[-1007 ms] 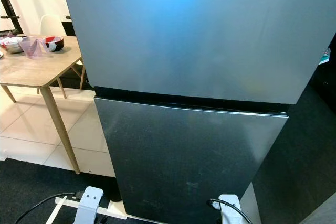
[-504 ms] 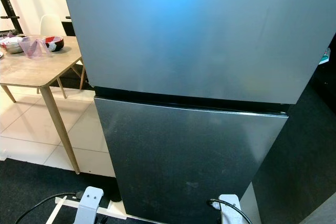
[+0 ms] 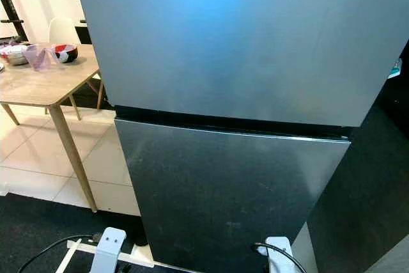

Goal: Restocking fridge

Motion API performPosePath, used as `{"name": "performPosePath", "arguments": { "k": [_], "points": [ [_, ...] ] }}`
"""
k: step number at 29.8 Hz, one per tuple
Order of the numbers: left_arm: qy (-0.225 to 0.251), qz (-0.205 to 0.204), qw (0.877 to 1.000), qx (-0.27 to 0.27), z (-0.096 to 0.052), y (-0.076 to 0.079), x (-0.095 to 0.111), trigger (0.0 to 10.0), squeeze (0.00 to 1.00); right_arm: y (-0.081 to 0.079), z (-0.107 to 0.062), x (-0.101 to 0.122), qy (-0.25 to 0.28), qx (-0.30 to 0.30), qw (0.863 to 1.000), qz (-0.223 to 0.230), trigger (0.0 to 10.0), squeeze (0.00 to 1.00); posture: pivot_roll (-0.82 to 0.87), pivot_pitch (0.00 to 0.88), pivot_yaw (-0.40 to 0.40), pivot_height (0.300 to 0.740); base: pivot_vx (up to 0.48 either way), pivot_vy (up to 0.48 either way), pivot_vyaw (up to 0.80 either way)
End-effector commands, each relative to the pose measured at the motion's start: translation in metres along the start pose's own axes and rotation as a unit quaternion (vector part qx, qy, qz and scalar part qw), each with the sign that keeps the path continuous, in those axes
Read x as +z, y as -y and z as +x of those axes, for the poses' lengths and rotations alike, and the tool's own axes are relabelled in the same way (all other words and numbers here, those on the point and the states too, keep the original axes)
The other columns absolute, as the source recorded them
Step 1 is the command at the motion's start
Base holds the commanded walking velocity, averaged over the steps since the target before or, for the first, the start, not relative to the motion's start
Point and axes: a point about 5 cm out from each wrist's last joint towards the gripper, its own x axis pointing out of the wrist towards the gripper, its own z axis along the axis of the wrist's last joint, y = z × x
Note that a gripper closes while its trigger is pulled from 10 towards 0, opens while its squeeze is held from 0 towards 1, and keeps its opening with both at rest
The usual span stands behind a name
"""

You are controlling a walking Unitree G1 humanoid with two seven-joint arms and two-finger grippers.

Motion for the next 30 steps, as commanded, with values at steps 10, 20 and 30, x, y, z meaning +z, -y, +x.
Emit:
{"name": "performPosePath", "arguments": {
  "k": [10,20,30],
  "points": [
    [0.002,-0.001,1.0,-0.003,0.0,0.0029,-0.0006,10.0,0.0,0.0009,0.0001,0.0019,0.006,-0.004,1.0,0.0,10.0,0.0,-0.07,0.0,0.001,0.715,0.0,0.0,0.0],
    [0.001,-0.002,1.0,-0.002,-0.0001,0.0021,-0.0008,10.0,0.0,0.0011,-0.0001,0.0027,0.01,0.001,1.0,-0.002,10.0,0.0,-0.07,0.0,-0.001,0.74,0.0,0.0,0.0],
    [0.0,-0.002,1.0,-0.001,0.0,0.0026,-0.0008,10.0,0.0,0.0019,-0.0001,0.003,0.01,-0.003,1.0,-0.009,10.0,0.0,-0.07,0.0,-0.003,0.74,0.0,0.0,0.0]
  ]
}}
